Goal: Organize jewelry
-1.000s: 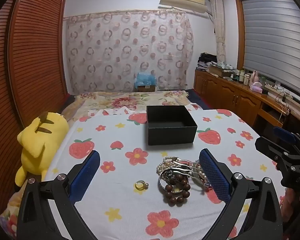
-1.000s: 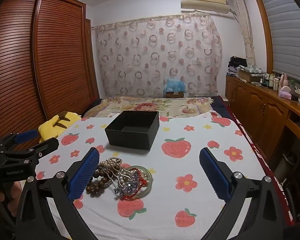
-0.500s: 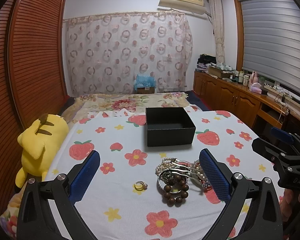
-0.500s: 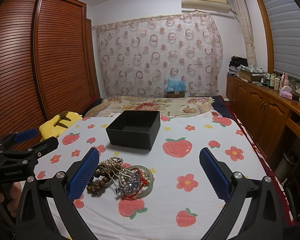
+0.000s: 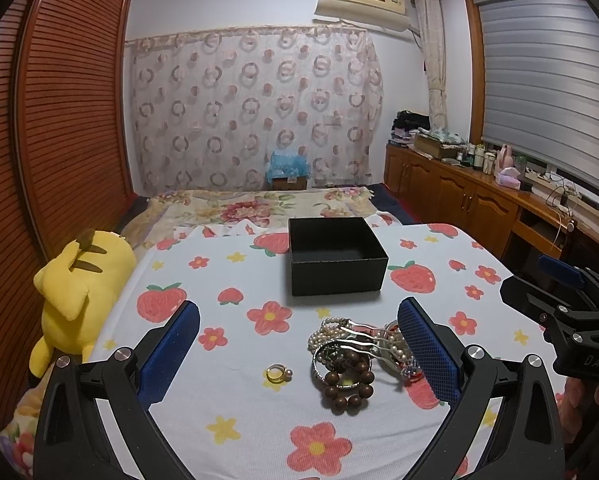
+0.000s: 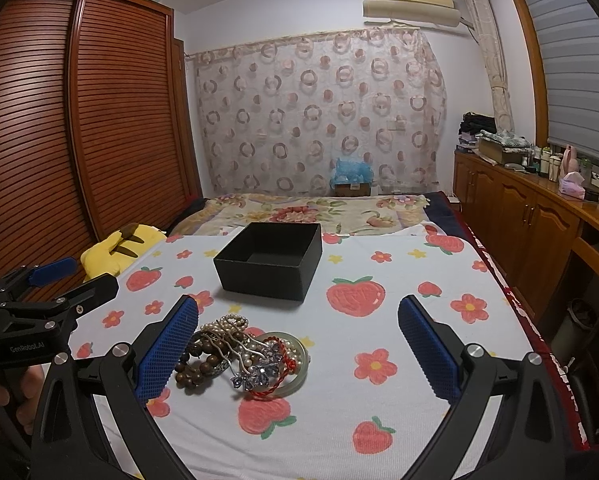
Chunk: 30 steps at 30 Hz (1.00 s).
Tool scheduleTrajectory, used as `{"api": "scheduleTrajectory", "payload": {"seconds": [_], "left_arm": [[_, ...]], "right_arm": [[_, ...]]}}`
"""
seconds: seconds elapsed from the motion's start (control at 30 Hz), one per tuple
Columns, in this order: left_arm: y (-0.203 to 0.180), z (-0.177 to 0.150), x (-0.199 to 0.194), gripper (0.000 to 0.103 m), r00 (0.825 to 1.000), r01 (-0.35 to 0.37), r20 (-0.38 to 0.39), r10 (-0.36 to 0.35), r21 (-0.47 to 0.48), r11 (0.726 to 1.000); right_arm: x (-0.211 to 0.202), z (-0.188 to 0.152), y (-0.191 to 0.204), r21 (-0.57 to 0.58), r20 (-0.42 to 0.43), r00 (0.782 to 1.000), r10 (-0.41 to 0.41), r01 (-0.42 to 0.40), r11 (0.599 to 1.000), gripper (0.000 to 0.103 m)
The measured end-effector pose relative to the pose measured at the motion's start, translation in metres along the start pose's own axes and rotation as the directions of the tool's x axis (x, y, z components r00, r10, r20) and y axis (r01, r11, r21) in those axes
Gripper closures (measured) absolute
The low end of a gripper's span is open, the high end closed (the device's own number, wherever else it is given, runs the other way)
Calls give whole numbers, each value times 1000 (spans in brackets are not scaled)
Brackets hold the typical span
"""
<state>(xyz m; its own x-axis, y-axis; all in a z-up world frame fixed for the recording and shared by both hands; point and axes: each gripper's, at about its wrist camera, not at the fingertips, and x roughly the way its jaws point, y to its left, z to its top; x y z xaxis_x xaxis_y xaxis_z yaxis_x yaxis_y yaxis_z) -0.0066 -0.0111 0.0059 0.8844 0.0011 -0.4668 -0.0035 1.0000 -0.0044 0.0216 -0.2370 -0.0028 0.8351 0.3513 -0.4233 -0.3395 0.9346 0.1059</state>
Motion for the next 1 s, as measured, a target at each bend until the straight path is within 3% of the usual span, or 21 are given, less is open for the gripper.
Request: {"api": "scheduleTrajectory", "payload": {"seconds": [1.0], "left_arm": [[5, 2, -1, 7, 1000, 1, 6, -1, 1, 1000]], "right_arm": [[-1, 1, 1, -1, 3, 1000, 2, -2, 1000, 2]]}}
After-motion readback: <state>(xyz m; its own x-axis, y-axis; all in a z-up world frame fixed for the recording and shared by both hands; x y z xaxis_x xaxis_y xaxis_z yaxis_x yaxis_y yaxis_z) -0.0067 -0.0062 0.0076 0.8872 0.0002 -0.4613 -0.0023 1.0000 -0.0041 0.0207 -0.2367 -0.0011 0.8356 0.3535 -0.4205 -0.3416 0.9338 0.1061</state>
